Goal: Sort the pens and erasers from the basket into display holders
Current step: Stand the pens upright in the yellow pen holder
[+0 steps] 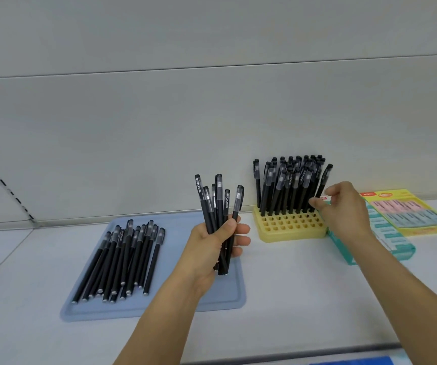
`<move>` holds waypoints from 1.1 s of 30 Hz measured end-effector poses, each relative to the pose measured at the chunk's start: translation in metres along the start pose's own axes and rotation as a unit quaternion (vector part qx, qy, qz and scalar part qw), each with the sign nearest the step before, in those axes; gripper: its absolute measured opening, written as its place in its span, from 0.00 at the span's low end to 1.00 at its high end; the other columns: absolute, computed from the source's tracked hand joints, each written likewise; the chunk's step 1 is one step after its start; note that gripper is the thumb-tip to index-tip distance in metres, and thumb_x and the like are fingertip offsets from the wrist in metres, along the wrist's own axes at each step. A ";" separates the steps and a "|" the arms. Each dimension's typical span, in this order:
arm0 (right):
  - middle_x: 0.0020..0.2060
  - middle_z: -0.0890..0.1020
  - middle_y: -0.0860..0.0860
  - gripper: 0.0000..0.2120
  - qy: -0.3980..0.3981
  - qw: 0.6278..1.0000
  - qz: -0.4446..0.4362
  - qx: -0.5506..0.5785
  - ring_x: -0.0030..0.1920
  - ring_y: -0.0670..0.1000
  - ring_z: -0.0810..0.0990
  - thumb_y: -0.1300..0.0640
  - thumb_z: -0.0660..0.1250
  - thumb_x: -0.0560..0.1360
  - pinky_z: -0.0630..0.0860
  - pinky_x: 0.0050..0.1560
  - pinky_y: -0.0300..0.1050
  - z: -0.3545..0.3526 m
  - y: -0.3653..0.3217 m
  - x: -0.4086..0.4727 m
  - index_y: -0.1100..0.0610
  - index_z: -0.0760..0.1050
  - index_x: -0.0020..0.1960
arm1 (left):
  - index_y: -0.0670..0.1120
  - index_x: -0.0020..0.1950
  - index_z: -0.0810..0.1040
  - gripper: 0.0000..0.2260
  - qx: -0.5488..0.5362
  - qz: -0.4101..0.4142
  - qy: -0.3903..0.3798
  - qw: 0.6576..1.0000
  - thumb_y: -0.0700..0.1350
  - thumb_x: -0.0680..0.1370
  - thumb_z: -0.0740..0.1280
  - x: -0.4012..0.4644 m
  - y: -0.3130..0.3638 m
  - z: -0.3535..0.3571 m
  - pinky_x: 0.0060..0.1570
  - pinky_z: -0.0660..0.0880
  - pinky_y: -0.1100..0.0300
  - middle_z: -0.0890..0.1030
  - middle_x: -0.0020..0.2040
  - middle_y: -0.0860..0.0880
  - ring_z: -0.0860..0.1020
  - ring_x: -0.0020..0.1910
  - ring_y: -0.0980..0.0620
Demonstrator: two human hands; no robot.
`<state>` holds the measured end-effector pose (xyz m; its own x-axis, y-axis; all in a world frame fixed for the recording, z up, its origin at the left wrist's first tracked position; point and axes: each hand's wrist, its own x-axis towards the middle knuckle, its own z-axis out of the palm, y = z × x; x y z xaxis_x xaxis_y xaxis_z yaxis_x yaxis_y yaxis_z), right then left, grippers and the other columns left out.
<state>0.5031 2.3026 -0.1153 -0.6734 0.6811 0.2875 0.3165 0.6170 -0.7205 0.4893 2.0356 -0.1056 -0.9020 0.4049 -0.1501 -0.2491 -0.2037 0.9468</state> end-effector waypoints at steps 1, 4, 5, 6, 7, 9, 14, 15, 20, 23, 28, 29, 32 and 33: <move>0.38 0.77 0.49 0.09 0.019 0.998 -0.005 0.052 0.42 0.53 0.75 0.52 0.72 0.74 0.70 0.40 0.47 0.001 -0.006 -0.012 0.55 0.73 0.46 | 0.40 0.57 0.80 0.09 -0.002 0.000 -0.003 1.000 0.42 0.81 0.65 0.000 0.000 -0.001 0.38 0.79 0.61 0.86 0.46 0.45 0.84 0.41 0.50; 0.33 0.81 0.47 0.06 -0.091 0.971 -0.073 0.207 0.36 0.43 0.78 0.52 0.71 0.74 0.73 0.36 0.36 0.007 -0.042 -0.058 0.52 0.79 0.40 | 0.40 0.56 0.80 0.09 -0.004 0.001 -0.017 1.000 0.43 0.81 0.64 0.002 -0.003 0.000 0.39 0.80 0.61 0.86 0.48 0.44 0.84 0.43 0.49; 0.35 0.83 0.46 0.05 -0.168 0.952 -0.097 0.236 0.36 0.42 0.78 0.52 0.71 0.74 0.73 0.37 0.32 0.010 -0.056 -0.071 0.51 0.81 0.40 | 0.41 0.57 0.80 0.09 0.002 0.002 -0.028 1.000 0.43 0.81 0.64 0.003 -0.004 0.001 0.40 0.80 0.60 0.86 0.49 0.43 0.85 0.45 0.48; 0.35 0.83 0.47 0.05 -0.234 0.930 -0.117 0.260 0.36 0.42 0.79 0.53 0.70 0.75 0.74 0.37 0.31 0.013 -0.068 -0.082 0.53 0.82 0.41 | 0.41 0.57 0.80 0.09 0.010 0.005 -0.045 0.999 0.44 0.81 0.65 0.003 -0.004 0.002 0.41 0.80 0.60 0.85 0.50 0.43 0.85 0.47 0.47; 0.34 0.82 0.48 0.06 -0.271 0.912 -0.133 0.279 0.34 0.43 0.78 0.55 0.70 0.75 0.74 0.36 0.31 0.016 -0.076 -0.087 0.56 0.82 0.41 | 0.42 0.58 0.80 0.10 0.017 0.010 -0.066 0.998 0.44 0.81 0.65 0.003 -0.005 0.003 0.43 0.81 0.59 0.85 0.51 0.43 0.84 0.49 0.45; 0.29 0.78 0.46 0.08 -0.263 0.908 -0.136 0.295 0.29 0.41 0.73 0.57 0.70 0.75 0.71 0.31 0.29 0.017 -0.084 -0.084 0.58 0.80 0.38 | 0.40 0.59 0.80 0.11 0.010 0.019 -0.086 0.996 0.44 0.81 0.65 0.003 -0.005 0.003 0.47 0.81 0.57 0.85 0.52 0.42 0.84 0.52 0.44; 0.26 0.80 0.50 0.07 -0.082 0.950 -0.071 0.291 0.28 0.47 0.79 0.57 0.69 0.77 0.79 0.32 0.43 0.001 -0.076 -0.043 0.60 0.78 0.42 | 0.40 0.54 0.78 0.10 0.031 0.028 0.024 0.999 0.46 0.81 0.65 0.007 -0.003 -0.014 0.37 0.81 0.58 0.85 0.41 0.47 0.84 0.38 0.49; 0.28 0.81 0.51 0.07 -0.064 0.960 -0.072 0.264 0.30 0.48 0.82 0.57 0.69 0.77 0.82 0.36 0.48 0.000 -0.073 -0.037 0.59 0.78 0.43 | 0.40 0.55 0.77 0.10 0.030 0.024 0.044 0.998 0.46 0.81 0.65 0.007 -0.003 -0.017 0.31 0.78 0.59 0.83 0.35 0.49 0.80 0.31 0.50; 0.32 0.82 0.49 0.05 -0.058 0.975 -0.104 0.186 0.34 0.48 0.83 0.55 0.68 0.77 0.82 0.42 0.57 0.011 -0.061 -0.026 0.53 0.78 0.43 | 0.42 0.54 0.75 0.16 0.018 0.015 0.059 0.998 0.54 0.78 0.67 0.006 -0.005 -0.023 0.23 0.64 0.62 0.69 0.29 0.53 0.64 0.24 0.54; 0.32 0.82 0.48 0.05 -0.064 0.978 -0.123 0.159 0.34 0.47 0.83 0.55 0.68 0.76 0.82 0.43 0.57 0.020 -0.060 -0.026 0.54 0.78 0.42 | 0.45 0.52 0.73 0.17 0.007 0.020 0.047 0.999 0.59 0.78 0.64 0.007 -0.003 -0.024 0.22 0.61 0.63 0.70 0.30 0.52 0.62 0.24 0.54; 0.31 0.82 0.48 0.07 -0.072 0.980 -0.132 0.132 0.33 0.45 0.83 0.54 0.68 0.77 0.82 0.41 0.54 0.029 -0.059 -0.025 0.53 0.77 0.41 | 0.46 0.48 0.68 0.11 0.010 0.011 0.046 0.999 0.53 0.82 0.60 0.007 -0.002 -0.023 0.22 0.60 0.62 0.72 0.35 0.50 0.61 0.25 0.54; 0.31 0.81 0.48 0.07 -0.076 0.981 -0.134 0.119 0.32 0.44 0.82 0.54 0.68 0.77 0.82 0.40 0.53 0.031 -0.059 -0.024 0.54 0.77 0.40 | 0.45 0.48 0.69 0.09 0.015 0.009 0.044 0.999 0.51 0.82 0.60 0.007 -0.002 -0.023 0.22 0.59 0.62 0.72 0.35 0.50 0.61 0.25 0.54; 0.30 0.81 0.47 0.09 -0.104 0.984 -0.129 0.064 0.29 0.41 0.81 0.53 0.69 0.76 0.80 0.35 0.49 0.036 -0.061 -0.023 0.57 0.78 0.40 | 0.43 0.49 0.71 0.06 0.026 0.015 0.038 0.999 0.46 0.83 0.60 0.005 -0.003 -0.022 0.23 0.60 0.62 0.74 0.37 0.50 0.62 0.25 0.54; 0.30 0.81 0.47 0.09 -0.105 0.985 -0.130 0.050 0.29 0.42 0.82 0.53 0.70 0.75 0.80 0.36 0.49 0.037 -0.062 -0.024 0.57 0.78 0.39 | 0.43 0.50 0.73 0.07 0.032 0.019 0.036 0.999 0.45 0.82 0.60 0.005 -0.003 -0.022 0.23 0.61 0.62 0.75 0.37 0.50 0.64 0.25 0.54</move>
<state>0.4750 2.2335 -0.1006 -0.8499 0.4021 0.3405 0.0551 0.7105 -0.7016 0.4780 2.0184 -0.1149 -0.9343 0.3316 -0.1311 -0.1924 -0.1592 0.9683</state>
